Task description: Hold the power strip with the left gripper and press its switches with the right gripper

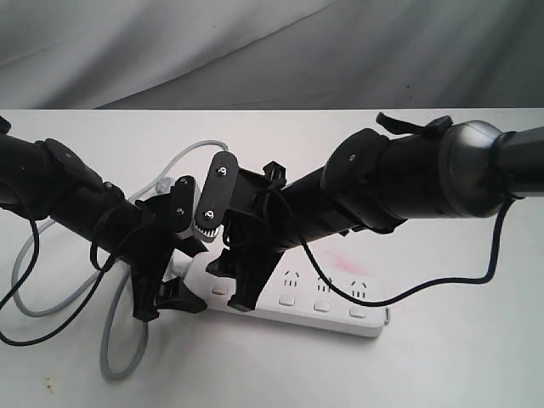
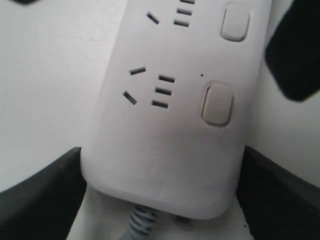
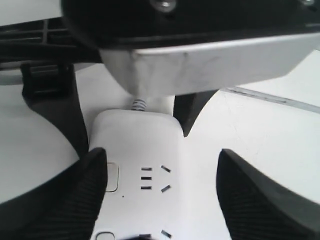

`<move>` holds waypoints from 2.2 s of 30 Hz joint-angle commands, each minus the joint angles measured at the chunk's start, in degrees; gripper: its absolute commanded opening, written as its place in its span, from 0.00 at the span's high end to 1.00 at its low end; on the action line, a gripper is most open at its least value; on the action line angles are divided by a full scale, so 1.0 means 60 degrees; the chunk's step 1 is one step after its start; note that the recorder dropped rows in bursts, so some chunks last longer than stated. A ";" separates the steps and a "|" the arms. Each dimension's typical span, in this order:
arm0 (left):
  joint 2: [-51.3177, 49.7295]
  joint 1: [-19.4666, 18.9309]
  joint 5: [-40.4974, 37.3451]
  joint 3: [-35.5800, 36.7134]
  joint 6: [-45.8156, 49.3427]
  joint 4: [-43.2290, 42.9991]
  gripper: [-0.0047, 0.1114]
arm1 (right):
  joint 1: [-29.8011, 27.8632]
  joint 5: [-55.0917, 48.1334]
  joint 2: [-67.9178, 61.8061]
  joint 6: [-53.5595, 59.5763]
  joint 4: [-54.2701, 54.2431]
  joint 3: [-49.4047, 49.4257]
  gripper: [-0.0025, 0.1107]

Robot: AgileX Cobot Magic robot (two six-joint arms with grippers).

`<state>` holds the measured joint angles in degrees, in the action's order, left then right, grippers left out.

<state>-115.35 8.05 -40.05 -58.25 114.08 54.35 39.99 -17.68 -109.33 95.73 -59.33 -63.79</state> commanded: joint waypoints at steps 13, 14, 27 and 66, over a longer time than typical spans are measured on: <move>-0.0014 0.0036 -0.0119 -0.0012 0.0002 -0.0149 0.39 | 0.0011 0.0309 -0.0853 0.1692 -0.1402 -0.0051 0.46; -0.0014 0.0036 -0.0119 -0.0012 0.0002 -0.0149 0.39 | 0.0011 0.0339 -0.0853 0.1823 -0.1402 -0.0051 0.46; -0.0014 0.0036 -0.0119 -0.0012 0.0002 -0.0149 0.39 | 0.0011 0.0503 -0.0853 0.1823 -0.1887 -0.0172 0.46; -0.0014 0.0036 -0.0119 -0.0012 0.0002 -0.0149 0.39 | 0.0100 0.0662 -0.1183 0.2081 -0.1966 -0.0107 0.46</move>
<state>-115.35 8.05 -40.05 -58.25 114.08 54.33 40.58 -14.28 -116.09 107.23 -71.49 -64.83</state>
